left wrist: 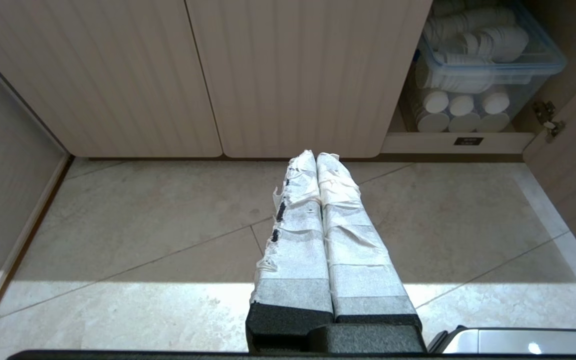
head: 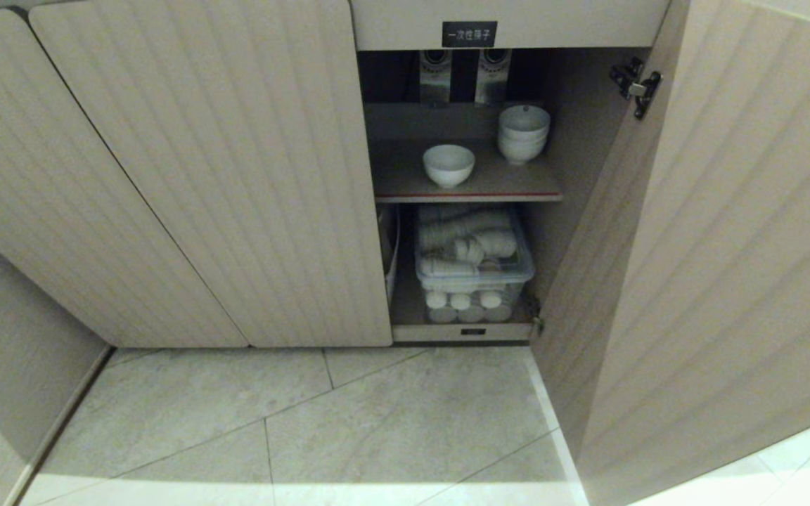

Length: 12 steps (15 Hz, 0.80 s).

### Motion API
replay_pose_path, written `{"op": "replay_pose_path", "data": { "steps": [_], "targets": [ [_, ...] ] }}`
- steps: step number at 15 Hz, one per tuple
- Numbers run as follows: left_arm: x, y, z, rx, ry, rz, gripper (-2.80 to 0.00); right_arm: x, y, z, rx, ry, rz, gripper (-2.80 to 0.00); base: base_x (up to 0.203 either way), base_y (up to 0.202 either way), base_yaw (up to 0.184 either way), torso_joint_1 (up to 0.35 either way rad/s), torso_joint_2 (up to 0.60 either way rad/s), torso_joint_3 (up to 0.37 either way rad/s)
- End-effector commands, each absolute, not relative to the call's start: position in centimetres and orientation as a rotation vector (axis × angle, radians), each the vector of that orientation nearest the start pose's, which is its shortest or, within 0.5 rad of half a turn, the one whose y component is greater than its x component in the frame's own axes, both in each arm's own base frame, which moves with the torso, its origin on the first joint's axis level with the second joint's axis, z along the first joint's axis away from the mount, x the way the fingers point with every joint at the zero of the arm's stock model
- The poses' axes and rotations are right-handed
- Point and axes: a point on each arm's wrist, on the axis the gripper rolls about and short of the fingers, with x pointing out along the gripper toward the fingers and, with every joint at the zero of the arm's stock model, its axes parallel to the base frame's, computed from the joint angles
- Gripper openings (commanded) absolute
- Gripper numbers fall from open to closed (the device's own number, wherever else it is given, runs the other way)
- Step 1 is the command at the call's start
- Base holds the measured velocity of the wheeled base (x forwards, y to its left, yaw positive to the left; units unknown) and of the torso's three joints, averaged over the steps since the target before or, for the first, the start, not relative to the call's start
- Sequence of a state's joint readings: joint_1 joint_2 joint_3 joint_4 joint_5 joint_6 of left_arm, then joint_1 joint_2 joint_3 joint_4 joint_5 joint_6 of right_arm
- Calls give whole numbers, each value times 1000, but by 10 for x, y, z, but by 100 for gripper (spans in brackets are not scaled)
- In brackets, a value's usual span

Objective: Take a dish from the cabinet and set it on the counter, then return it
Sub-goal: Close the cabinet door

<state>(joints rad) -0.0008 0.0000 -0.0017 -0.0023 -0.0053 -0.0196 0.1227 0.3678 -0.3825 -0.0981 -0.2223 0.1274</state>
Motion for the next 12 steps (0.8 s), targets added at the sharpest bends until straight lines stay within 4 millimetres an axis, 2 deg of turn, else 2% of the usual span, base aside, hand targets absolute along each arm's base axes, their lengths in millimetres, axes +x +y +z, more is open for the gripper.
{"op": "replay_pose_path", "data": {
  "steps": [1,12],
  "targets": [
    [-23,0,76,-20,-5,-8,-280,7,-4,201,143,-70,-92,-280,0,0,0,0,0,0],
    [-23,0,76,-20,-5,-6,-280,15,-3,204,172,-79,-57,-280,0,0,0,0,0,0]
  ]
}}
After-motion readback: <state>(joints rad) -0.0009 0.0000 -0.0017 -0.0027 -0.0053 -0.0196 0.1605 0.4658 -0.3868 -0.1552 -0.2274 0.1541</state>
